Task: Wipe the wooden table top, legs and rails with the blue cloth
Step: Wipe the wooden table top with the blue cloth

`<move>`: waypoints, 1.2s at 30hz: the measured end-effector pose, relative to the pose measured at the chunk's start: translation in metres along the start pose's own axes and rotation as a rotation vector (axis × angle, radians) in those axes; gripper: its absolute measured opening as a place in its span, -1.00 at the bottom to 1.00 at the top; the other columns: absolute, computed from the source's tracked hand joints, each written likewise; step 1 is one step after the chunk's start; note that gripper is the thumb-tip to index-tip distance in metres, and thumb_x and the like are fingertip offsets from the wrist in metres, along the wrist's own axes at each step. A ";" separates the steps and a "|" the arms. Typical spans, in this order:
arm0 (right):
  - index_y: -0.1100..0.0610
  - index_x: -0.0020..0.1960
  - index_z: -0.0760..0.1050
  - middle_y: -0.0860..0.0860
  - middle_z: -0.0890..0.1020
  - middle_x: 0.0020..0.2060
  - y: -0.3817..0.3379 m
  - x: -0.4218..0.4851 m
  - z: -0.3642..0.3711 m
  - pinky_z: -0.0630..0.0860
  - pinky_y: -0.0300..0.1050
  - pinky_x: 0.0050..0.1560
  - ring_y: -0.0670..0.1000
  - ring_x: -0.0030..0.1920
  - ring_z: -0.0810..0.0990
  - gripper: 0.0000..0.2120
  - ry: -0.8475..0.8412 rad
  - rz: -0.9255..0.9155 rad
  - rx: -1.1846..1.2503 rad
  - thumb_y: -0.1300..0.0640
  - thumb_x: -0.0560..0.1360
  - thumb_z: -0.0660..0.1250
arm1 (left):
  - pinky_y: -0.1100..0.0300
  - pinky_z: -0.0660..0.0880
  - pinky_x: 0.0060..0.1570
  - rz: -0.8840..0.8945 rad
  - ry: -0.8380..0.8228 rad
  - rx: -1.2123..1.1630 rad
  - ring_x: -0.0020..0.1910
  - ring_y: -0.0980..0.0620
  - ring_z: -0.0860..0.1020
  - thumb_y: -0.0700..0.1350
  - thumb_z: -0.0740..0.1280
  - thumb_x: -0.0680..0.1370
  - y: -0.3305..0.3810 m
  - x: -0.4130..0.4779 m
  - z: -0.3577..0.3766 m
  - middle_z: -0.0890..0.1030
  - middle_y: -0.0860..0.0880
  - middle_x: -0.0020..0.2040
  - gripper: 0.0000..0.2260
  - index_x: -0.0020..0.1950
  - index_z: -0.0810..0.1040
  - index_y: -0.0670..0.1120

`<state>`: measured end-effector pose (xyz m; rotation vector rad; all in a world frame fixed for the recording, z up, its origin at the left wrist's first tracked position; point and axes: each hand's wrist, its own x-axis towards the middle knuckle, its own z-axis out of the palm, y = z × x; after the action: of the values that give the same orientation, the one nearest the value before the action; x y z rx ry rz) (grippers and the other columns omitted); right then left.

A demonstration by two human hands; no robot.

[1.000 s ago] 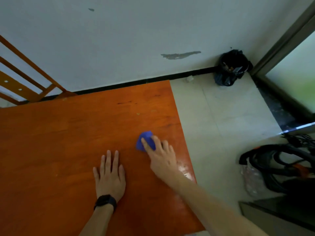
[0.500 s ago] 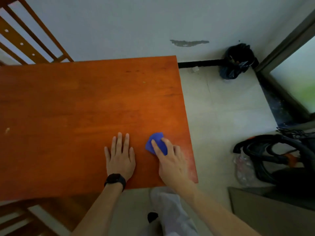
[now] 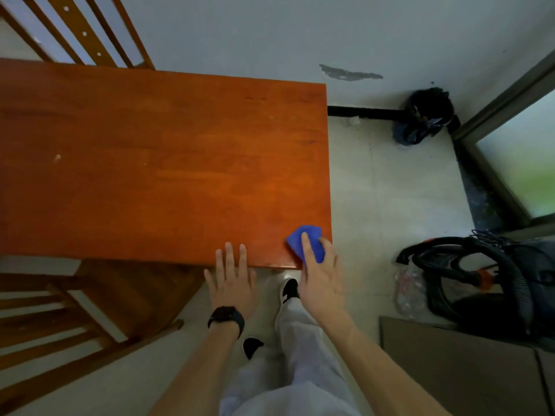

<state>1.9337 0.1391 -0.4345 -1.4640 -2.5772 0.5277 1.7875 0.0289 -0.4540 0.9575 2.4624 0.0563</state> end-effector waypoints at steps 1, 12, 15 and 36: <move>-0.06 0.54 0.17 0.12 0.26 0.43 -0.004 -0.009 0.008 0.50 0.10 0.12 0.20 0.11 0.41 -0.35 -0.047 -0.113 -0.038 0.13 0.47 0.20 | -0.26 -0.16 0.48 -0.002 -0.018 0.014 0.56 -0.11 -0.30 0.04 0.01 0.66 0.002 -0.005 0.001 -0.39 -0.02 0.54 -0.38 0.57 -0.34 0.07; -0.04 0.56 0.13 0.20 0.34 0.38 0.059 0.057 -0.032 0.35 0.14 0.24 0.27 0.13 0.39 -0.42 0.001 0.105 -0.034 0.14 0.58 0.19 | -0.16 -0.07 0.53 -0.034 0.064 -0.141 0.57 -0.05 0.02 -0.07 0.16 0.60 0.038 -0.011 -0.029 0.07 -0.03 0.60 -0.42 0.60 0.04 0.05; -0.04 0.57 0.12 0.13 0.36 0.41 0.048 0.122 -0.030 0.38 0.16 0.23 0.25 0.16 0.40 -0.38 -0.011 -0.104 -0.031 0.20 0.55 0.19 | -0.26 -0.18 0.50 -0.057 -0.004 -0.104 0.59 0.00 -0.09 -0.08 0.16 0.60 0.046 -0.007 -0.028 -0.02 0.04 0.61 -0.39 0.61 -0.02 0.09; -0.10 0.45 0.37 -0.09 0.45 0.40 -0.070 0.134 0.031 0.31 0.05 0.35 0.09 0.33 0.38 -0.39 -0.617 -0.950 0.050 0.19 0.41 0.11 | -0.23 -0.19 0.49 -0.565 0.099 -0.100 0.58 0.02 -0.25 -0.29 0.20 0.51 -0.004 -0.007 -0.001 -0.20 0.13 0.60 -0.13 0.57 -0.31 0.15</move>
<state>1.7992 0.2133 -0.4453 0.0941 -3.2137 0.9439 1.7889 0.0214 -0.4509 0.1986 2.6995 0.0343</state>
